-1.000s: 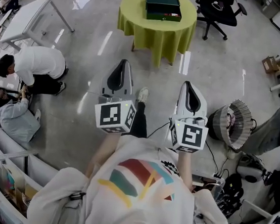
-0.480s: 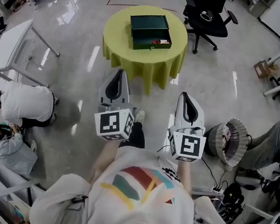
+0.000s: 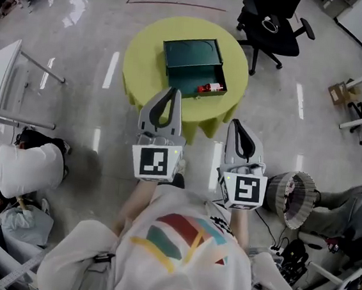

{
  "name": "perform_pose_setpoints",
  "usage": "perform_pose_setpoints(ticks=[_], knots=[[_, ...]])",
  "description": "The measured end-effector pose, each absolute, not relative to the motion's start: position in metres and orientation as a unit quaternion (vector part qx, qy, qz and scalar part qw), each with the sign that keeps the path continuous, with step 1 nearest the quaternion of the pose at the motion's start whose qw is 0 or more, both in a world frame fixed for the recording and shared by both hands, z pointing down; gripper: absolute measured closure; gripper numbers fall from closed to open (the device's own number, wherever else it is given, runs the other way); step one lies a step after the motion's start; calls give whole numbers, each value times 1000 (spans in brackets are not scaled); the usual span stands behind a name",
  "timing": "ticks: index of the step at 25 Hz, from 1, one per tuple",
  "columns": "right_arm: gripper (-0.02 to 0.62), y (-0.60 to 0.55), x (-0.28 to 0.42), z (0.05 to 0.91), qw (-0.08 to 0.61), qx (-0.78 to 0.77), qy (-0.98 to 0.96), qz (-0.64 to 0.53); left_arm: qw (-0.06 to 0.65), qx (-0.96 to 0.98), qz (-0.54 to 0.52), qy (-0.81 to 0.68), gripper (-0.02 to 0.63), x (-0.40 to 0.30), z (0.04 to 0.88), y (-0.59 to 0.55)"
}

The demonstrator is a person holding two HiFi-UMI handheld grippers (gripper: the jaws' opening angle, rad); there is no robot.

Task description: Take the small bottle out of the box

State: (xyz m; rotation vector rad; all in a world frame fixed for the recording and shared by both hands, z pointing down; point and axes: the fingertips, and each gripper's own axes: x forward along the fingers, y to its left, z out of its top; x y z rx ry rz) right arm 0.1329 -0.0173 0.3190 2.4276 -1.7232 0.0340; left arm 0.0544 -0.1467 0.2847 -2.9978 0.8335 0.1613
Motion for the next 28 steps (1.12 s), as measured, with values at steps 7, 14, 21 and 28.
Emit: perform_pose_setpoints(ticks=[7,14,21,28], knots=[[592,-75,156,330,116,795,-595,29,-2,-964,38,263,586,93,291,-205],[591,-100,179,333,103,790,-603,37,10,-962,38,270,586,115,286,-224],[591,-121,210,343,91,782,-615,44,23,-954,28,297,586,133,293,-232],[591,-144,233,336,99,748,-656,20,17,-944,24,329,586,151,292,-246]])
